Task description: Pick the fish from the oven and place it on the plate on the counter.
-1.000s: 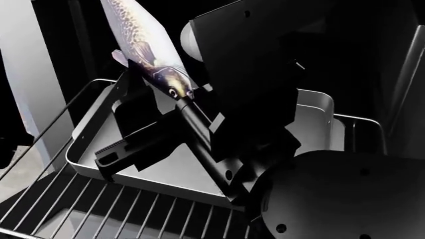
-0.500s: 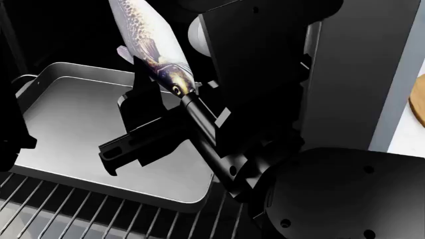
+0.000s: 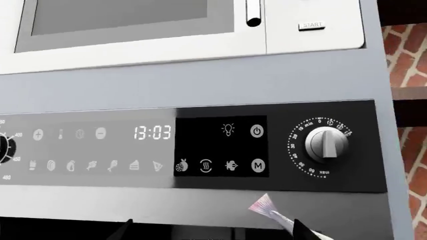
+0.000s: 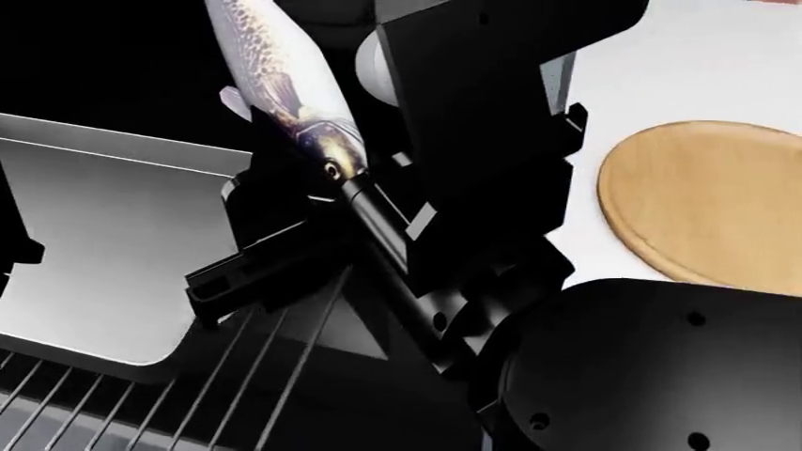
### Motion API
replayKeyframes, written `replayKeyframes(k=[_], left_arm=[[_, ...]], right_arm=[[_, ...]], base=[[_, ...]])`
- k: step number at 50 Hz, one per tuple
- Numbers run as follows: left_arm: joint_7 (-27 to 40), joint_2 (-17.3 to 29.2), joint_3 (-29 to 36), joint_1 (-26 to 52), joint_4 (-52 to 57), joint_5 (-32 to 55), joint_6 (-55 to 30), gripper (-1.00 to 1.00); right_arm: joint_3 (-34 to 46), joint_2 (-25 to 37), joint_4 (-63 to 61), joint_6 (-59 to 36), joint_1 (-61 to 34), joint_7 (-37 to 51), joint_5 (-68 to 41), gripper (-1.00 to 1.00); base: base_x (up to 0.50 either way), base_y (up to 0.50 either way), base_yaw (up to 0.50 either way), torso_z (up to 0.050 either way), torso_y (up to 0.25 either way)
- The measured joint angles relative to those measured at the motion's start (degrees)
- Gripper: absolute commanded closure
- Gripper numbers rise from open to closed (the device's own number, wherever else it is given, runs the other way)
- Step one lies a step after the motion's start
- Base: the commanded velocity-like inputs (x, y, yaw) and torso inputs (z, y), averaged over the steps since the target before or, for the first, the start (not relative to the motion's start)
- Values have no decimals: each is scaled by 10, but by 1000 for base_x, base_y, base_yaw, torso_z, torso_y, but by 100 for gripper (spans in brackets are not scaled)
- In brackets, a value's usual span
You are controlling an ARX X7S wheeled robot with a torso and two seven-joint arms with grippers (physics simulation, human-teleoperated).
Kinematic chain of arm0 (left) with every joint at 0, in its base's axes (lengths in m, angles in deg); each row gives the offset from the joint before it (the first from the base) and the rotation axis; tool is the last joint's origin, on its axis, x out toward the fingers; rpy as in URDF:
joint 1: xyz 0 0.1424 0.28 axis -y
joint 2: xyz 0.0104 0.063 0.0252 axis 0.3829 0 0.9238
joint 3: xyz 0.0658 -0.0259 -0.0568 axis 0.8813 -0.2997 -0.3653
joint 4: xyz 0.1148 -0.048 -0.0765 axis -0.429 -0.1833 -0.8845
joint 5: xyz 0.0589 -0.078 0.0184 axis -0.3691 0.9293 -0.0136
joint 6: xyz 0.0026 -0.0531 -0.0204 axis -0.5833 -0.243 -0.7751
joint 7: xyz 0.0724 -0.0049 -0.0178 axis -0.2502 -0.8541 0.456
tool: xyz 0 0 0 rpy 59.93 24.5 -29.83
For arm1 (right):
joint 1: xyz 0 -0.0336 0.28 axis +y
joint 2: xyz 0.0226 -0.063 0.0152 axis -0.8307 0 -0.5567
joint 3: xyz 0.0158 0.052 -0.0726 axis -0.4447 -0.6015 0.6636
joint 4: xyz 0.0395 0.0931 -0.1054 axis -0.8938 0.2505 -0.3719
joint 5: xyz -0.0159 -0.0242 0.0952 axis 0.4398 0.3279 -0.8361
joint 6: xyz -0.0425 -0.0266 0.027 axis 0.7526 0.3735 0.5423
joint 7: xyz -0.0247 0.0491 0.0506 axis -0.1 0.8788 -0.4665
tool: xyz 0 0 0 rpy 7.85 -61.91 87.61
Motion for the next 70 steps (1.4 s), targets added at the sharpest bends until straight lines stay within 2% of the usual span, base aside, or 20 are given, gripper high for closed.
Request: replayKeyframes(k=[21, 65, 70], left_arm=[[1, -18, 4, -20, 2, -3, 8, -100], [7, -12, 16, -15, 2, -2, 21, -100], [6, -12, 19, -16, 3, -3, 23, -100]], right_arm=[[6, 2, -1, 5, -2, 1, 0, 100], [14, 7, -1, 15, -3, -1, 0, 100], [13, 9, -3, 16, -3, -3, 5, 100]], base=[[114, -487, 0, 0, 0], [114, -487, 0, 0, 0], [17, -75, 0, 0, 0]])
